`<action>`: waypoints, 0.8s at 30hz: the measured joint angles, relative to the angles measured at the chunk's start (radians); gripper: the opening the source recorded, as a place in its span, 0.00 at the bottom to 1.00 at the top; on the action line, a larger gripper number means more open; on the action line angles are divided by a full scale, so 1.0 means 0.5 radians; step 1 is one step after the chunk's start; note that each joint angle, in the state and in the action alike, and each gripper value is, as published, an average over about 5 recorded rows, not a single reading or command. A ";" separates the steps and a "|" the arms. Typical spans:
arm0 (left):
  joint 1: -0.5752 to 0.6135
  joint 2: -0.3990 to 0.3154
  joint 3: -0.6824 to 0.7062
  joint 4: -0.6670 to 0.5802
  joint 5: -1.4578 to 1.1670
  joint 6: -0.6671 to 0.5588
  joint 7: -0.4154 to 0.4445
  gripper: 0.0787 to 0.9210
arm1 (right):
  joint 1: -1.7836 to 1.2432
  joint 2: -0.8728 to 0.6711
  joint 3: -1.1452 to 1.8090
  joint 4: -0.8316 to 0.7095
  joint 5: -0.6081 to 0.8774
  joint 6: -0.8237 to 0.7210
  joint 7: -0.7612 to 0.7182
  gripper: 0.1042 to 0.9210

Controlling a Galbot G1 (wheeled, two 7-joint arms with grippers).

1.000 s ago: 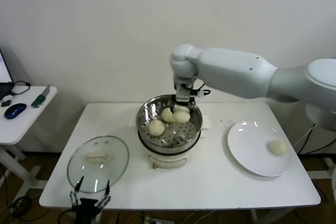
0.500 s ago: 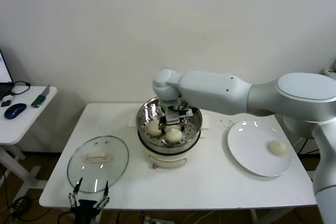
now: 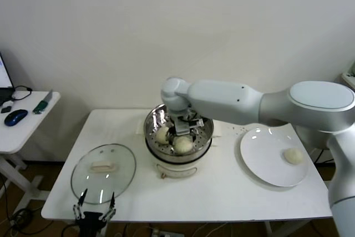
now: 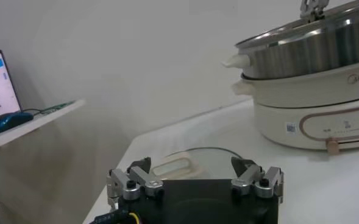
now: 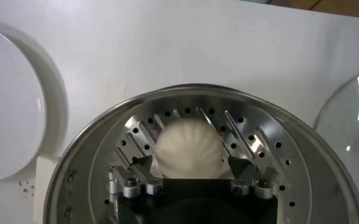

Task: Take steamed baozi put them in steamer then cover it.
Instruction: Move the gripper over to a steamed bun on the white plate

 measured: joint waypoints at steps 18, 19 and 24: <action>-0.009 0.006 0.015 -0.023 0.012 0.004 -0.001 0.88 | 0.337 -0.347 -0.215 -0.055 0.650 -0.740 0.280 0.88; -0.013 0.007 0.016 -0.024 0.012 0.006 -0.001 0.88 | 0.348 -0.390 -0.227 -0.055 0.720 -0.825 0.300 0.88; -0.025 0.014 0.025 -0.034 0.016 0.016 -0.001 0.88 | 0.357 -0.621 -0.244 -0.079 0.976 -1.181 0.361 0.88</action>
